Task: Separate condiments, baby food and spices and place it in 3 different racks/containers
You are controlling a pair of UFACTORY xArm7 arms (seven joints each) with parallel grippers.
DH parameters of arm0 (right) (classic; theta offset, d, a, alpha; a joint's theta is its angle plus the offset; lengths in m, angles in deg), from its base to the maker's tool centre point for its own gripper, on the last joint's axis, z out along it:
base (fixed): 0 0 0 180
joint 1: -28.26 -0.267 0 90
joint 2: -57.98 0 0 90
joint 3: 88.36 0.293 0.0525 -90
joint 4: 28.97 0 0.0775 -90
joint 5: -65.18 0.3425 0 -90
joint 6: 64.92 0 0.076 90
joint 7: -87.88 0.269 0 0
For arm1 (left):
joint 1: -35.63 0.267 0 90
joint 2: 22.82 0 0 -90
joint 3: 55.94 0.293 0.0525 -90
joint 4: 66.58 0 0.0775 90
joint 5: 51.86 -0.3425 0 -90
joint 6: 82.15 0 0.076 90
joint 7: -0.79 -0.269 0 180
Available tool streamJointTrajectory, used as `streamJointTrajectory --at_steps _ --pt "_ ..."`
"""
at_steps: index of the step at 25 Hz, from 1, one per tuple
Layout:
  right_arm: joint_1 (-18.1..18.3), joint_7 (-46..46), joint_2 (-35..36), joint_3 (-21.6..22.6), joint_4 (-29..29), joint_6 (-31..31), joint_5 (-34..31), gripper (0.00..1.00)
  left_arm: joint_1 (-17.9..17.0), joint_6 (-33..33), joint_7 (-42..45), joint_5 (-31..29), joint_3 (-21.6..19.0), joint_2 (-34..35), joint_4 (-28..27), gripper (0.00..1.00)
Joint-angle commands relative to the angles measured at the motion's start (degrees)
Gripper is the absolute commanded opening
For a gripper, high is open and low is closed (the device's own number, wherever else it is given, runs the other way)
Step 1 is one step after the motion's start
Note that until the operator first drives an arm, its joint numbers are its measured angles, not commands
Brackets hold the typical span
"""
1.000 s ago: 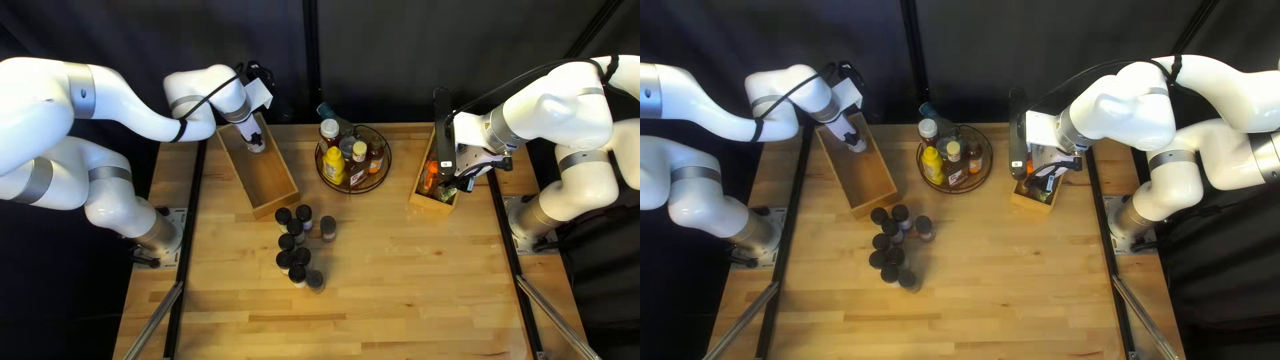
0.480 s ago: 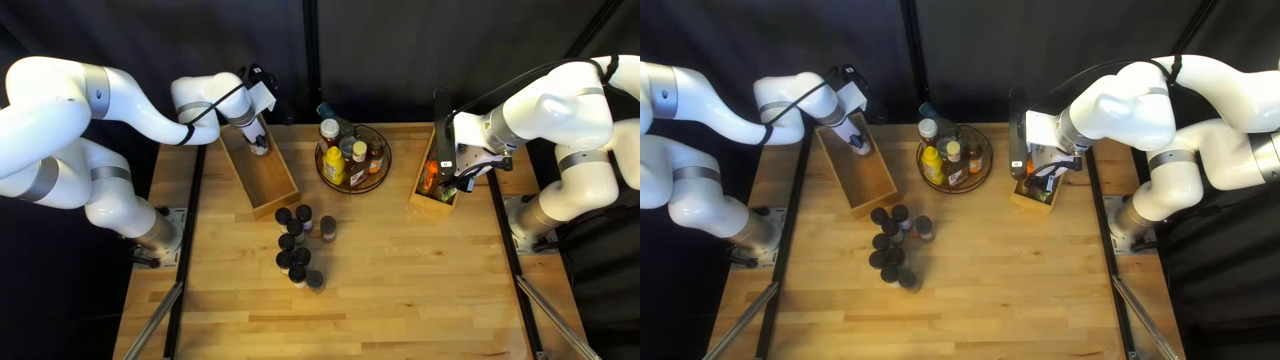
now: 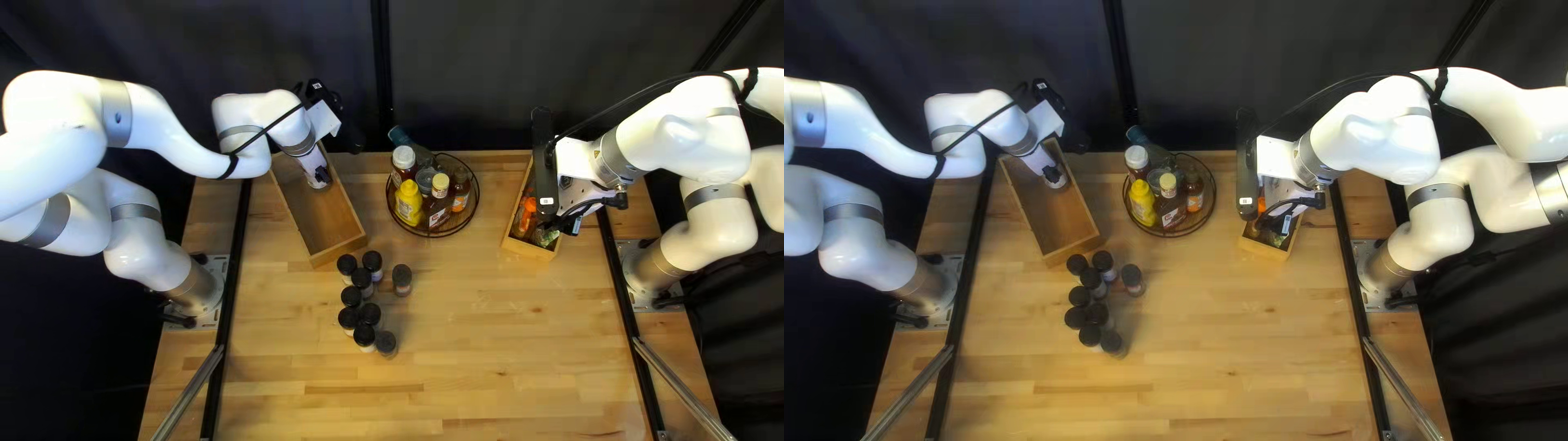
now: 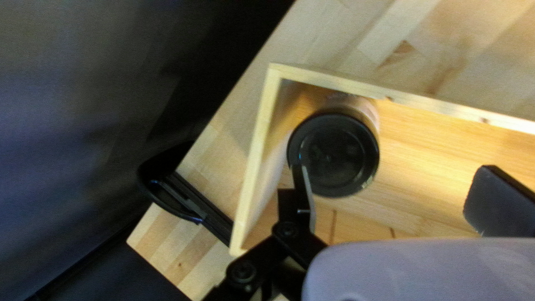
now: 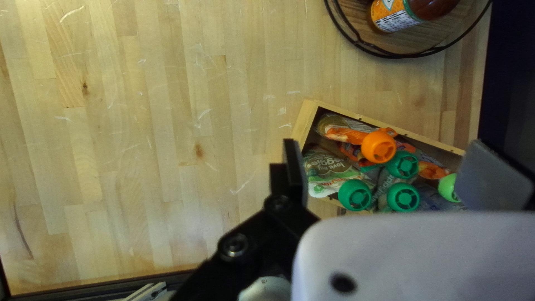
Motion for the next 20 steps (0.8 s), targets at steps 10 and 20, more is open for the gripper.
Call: streamJointTrajectory --at_steps 10,20 --pt "0.0 0.0 0.0 0.0 0.0 0.0 0.0 1.0 -19.7 8.1 -15.7 16.4 -6.3 -4.1 -11.0 1.0" --pt "0.0 0.0 0.0 0.0 0.0 0.0 0.0 1.0 -22.5 0.4 -22.4 18.4 -7.1 -17.8 -19.4 1.0"
